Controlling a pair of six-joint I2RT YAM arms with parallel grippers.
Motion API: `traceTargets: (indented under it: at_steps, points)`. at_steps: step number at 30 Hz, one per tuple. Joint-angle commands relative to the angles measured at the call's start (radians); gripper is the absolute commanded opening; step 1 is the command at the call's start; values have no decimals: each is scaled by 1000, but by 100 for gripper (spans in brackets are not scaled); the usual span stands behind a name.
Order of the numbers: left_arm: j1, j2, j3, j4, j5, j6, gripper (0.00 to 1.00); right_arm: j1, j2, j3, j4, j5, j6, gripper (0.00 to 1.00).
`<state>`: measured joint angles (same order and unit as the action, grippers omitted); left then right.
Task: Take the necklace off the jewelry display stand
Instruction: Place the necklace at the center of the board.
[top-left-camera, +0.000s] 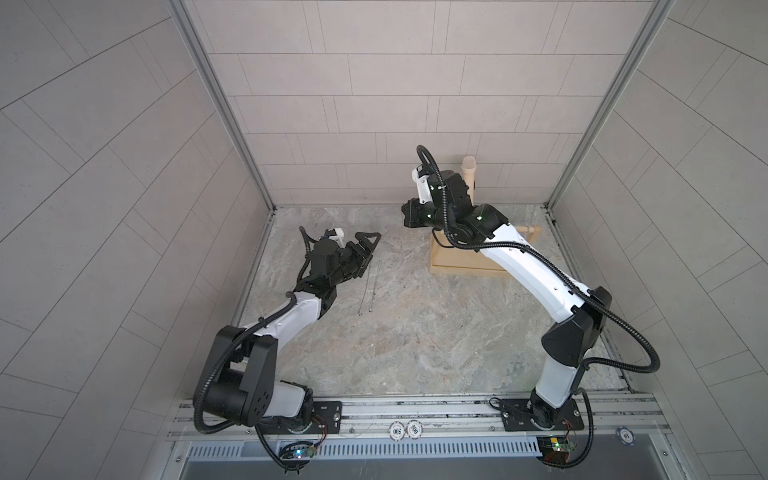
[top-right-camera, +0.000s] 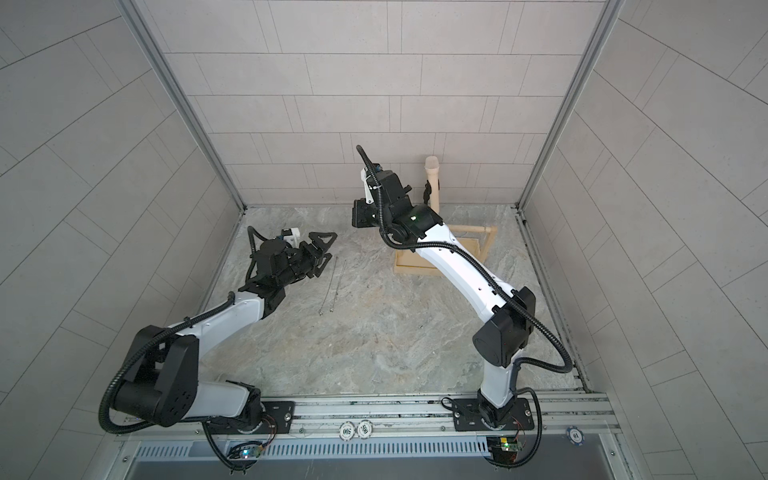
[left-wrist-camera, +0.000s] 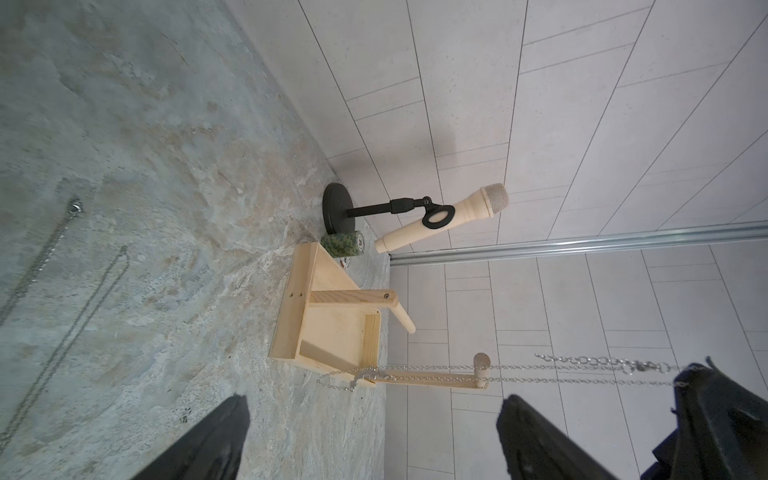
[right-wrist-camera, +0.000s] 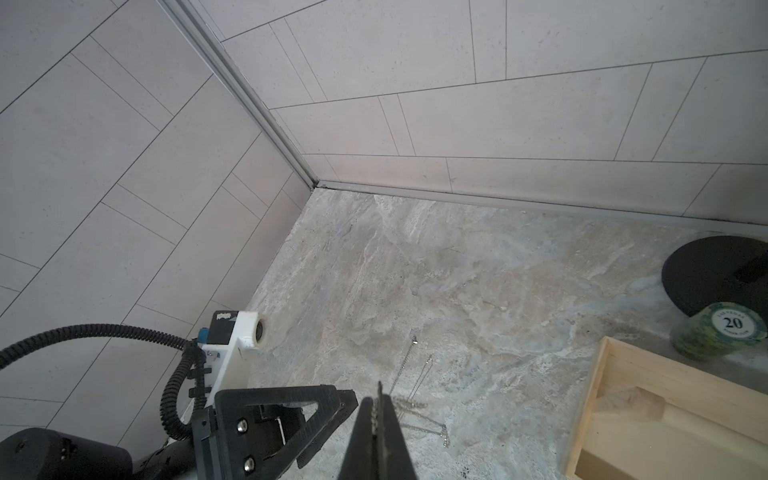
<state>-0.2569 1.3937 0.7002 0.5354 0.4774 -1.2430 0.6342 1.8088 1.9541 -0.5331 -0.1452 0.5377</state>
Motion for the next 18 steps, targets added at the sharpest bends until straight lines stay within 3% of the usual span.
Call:
traceTargets:
  at_steps: [1, 18]
  points:
    - [7, -24, -38, 84, -4, -68, 100, 7, 18, 18, 27, -14, 41, 0]
    - [4, -59, -192, 115, -148, -394, 100, 15, 81, 19, 139, -40, 139, 0]
